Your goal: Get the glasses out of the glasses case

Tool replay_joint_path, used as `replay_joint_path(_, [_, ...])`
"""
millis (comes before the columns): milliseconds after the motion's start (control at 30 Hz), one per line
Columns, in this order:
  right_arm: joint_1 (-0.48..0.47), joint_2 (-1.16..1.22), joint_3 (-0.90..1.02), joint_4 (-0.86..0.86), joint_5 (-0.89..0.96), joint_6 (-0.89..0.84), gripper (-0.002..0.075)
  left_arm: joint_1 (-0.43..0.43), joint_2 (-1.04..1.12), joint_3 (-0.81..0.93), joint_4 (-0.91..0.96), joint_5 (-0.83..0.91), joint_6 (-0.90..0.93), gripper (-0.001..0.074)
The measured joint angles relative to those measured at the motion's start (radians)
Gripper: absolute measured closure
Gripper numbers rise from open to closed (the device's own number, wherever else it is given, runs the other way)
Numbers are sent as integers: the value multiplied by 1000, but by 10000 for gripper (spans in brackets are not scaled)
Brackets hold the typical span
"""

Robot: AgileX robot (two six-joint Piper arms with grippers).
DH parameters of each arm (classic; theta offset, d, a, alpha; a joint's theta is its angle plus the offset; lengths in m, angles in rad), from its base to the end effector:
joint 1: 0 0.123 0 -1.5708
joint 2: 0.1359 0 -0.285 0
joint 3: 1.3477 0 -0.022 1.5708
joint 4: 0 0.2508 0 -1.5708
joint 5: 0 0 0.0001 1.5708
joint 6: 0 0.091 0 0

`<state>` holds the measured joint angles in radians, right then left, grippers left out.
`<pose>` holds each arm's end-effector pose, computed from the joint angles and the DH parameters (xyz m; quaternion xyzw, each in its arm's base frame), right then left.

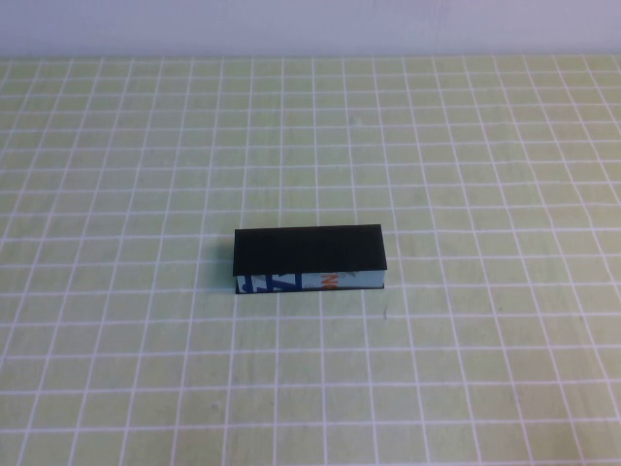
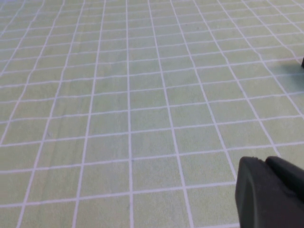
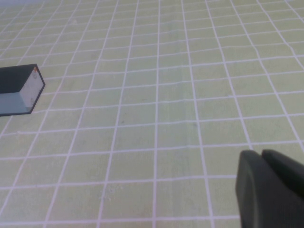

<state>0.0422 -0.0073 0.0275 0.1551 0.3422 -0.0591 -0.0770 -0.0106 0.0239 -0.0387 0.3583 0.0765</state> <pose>0.0534 0.0070 0.1738 0.0022 0.7962 0.0597 0.6021 0.0528 -0.0053 0.1735 0.0509 0.7985 -0.0164 0.5996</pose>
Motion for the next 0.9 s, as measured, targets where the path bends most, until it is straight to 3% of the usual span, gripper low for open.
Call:
replay_joint_path(167, [0, 0, 0, 0, 0, 0, 743, 0, 0, 0, 4, -32, 0, 739])
replay_joint_path(567, [0, 0, 0, 0, 0, 0, 743, 0, 0, 0, -411, -224, -11, 739])
replay_joint_path(900, [0, 0, 0, 0, 0, 0, 743, 0, 0, 2, -580, -239, -68, 739])
